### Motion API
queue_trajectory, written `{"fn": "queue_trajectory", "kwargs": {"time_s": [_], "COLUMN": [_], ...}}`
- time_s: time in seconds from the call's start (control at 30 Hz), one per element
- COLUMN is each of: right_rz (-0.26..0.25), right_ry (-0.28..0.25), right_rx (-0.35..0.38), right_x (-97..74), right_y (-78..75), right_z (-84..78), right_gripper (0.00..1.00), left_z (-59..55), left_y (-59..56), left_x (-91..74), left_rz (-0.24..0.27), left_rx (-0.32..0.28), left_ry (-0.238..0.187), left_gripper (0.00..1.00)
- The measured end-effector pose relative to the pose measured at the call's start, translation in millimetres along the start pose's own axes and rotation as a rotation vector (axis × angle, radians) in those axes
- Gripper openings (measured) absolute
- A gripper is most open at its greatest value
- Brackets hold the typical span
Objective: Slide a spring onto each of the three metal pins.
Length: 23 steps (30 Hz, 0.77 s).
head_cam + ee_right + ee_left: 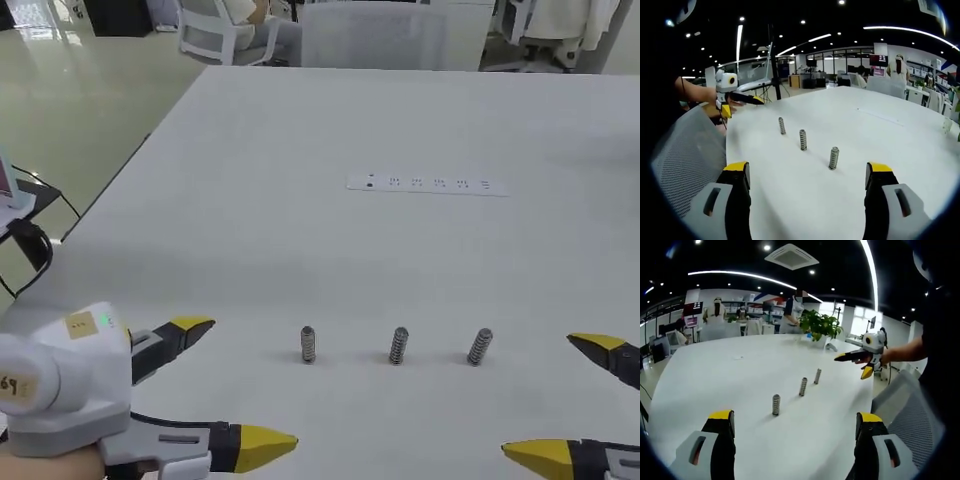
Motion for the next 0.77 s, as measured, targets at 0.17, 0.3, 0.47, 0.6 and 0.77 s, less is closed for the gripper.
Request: {"fn": "queue_trajectory", "kwargs": {"time_s": [0.17, 0.3, 0.47, 0.6, 0.77], "right_rz": [-0.002, -0.015, -0.027, -0.031, -0.042], "right_ry": [0.004, -0.008, -0.017, -0.017, -0.023], "right_rx": [0.000, 0.003, 0.016, 0.025, 0.028], "right_x": [-1.2, -2.1, -0.9, -1.8, -3.9], "right_y": [-0.6, -1.8, -2.0, -0.8, -2.6], "right_z": [-0.8, 1.9, 1.0, -1.8, -3.1], "right_gripper": [0.97, 0.96, 0.95, 0.95, 0.95], "left_z": [3.4, 4.7, 3.7, 5.0, 5.5], "left_y": [-0.7, -0.8, -4.5, -5.8, -4.8], "left_x": [2.0, 3.6, 6.9, 11.9, 14.0], "left_rz": [-0.002, 0.000, -0.003, -0.006, -0.005], "left_rx": [-0.002, -0.004, -0.010, -0.013, -0.011], "left_ry": [-0.011, -0.021, -0.023, -0.025, -0.028], "left_gripper": [0.98, 0.98, 0.98, 0.98, 0.98]}}
Point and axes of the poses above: the centre of the closed fingertips' face, and the gripper's own axes: x roughly forward along the fingers, y roughly to its left, z roughly out of its top, the point moved 9 cm from there along -x, roughly backward along the fingers, and after that the axes turned 13 degrees about z, right-handed, at the moved point
